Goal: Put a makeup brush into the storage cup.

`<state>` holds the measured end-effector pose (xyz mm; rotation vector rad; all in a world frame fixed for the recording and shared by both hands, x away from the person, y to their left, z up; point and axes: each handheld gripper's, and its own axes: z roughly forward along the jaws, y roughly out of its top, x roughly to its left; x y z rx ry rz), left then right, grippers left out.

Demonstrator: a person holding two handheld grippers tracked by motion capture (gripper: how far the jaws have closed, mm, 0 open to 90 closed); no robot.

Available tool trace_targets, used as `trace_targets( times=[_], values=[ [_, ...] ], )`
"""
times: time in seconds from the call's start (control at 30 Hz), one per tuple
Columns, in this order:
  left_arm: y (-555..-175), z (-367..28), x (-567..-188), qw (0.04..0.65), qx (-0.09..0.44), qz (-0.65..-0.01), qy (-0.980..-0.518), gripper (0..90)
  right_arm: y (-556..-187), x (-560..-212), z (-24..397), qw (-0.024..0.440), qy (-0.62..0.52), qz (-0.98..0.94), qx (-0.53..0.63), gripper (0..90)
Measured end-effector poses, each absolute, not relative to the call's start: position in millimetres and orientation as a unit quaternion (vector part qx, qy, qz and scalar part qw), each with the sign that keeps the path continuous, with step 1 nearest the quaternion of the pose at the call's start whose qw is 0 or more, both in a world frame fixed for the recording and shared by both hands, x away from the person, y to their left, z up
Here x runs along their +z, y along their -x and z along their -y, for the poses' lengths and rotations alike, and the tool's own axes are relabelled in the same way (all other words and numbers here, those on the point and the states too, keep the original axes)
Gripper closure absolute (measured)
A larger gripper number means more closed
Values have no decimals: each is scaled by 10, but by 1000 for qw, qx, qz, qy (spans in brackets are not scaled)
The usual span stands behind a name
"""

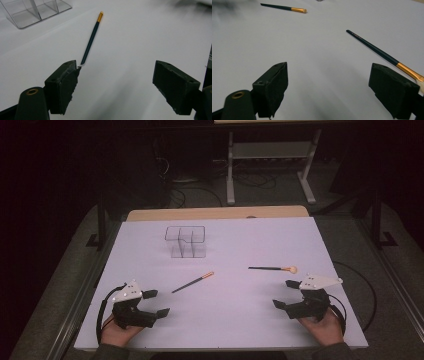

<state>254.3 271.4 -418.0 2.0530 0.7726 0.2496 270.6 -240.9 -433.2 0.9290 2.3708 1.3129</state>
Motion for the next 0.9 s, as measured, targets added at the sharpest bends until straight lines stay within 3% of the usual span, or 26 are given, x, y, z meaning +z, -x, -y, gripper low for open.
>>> trace_targets(
  times=[0.9],
  values=[
    [-2568, -2705, -4180, 449, 97, -314, -831, 199, -2697, -4324, 2443, 142, -327, -816, 456, 148]
  ],
)
